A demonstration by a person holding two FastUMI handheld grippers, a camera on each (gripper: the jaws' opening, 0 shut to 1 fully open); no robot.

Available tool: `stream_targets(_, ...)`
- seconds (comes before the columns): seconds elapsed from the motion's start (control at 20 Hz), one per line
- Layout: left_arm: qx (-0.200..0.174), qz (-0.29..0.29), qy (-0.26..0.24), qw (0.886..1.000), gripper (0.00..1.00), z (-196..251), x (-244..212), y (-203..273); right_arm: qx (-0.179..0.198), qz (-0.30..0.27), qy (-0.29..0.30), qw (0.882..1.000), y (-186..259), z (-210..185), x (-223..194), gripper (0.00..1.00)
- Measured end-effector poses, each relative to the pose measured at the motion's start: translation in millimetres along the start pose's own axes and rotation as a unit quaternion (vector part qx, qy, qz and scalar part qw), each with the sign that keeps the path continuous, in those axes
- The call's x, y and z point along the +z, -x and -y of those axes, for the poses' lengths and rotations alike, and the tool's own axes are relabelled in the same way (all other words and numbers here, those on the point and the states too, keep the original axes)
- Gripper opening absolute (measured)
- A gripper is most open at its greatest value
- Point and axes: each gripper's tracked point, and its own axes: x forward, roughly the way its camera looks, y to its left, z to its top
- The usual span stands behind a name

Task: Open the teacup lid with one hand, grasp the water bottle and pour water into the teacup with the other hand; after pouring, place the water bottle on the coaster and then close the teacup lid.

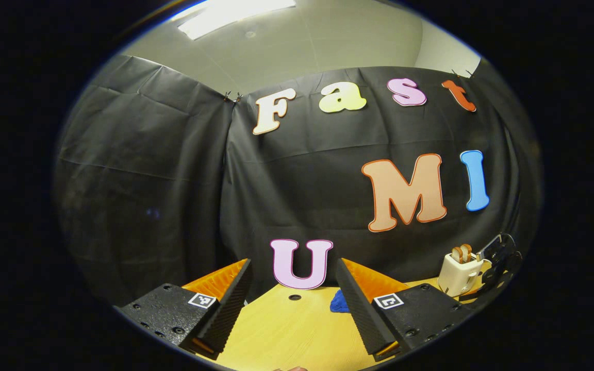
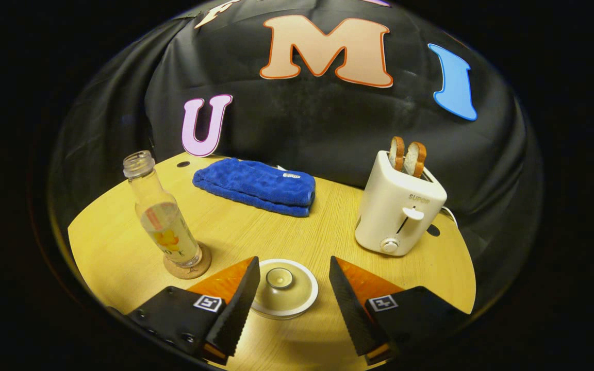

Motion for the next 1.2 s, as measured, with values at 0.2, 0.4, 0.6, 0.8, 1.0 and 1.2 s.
stream_targets(0.2, 0.005, -0.003, -0.006, 1.0, 0.95, -5.9, -3.1, 1.1, 0.002, -0.014, 0.006, 1.0, -6.6, -3.6, -8.1, 0.73)
stream_targets(0.4, 0.01, -0.005, -0.007, 1.0, 0.95, -9.1, -4.7, 2.3, 0.007, -0.026, -0.009, 1.0, -9.4, -8.7, -12.7, 0.48)
stream_targets(0.6, 0.008, -0.008, -0.007, 1.0, 0.95, -7.5, -6.3, 2.0, 0.009, -0.026, 0.0, 1.0, -8.9, -9.5, -13.4, 0.48)
stream_targets(0.8, 0.003, -0.009, -0.008, 1.0, 0.96, -3.7, -6.7, 1.4, 0.008, -0.022, 0.02, 1.0, -8.7, -13.6, -13.3, 0.51)
stream_targets(1.0, 0.001, -0.005, -0.011, 1.0, 0.96, -3.9, -3.7, 1.4, -0.002, -0.023, 0.022, 0.999, -9.9, -10.3, -11.9, 0.36)
stream_targets(1.2, -0.004, -0.01, -0.009, 1.0, 0.96, 0.1, -8.2, 1.2, -0.003, -0.02, 0.016, 1.0, -7.3, -9.9, -9.1, 0.3)
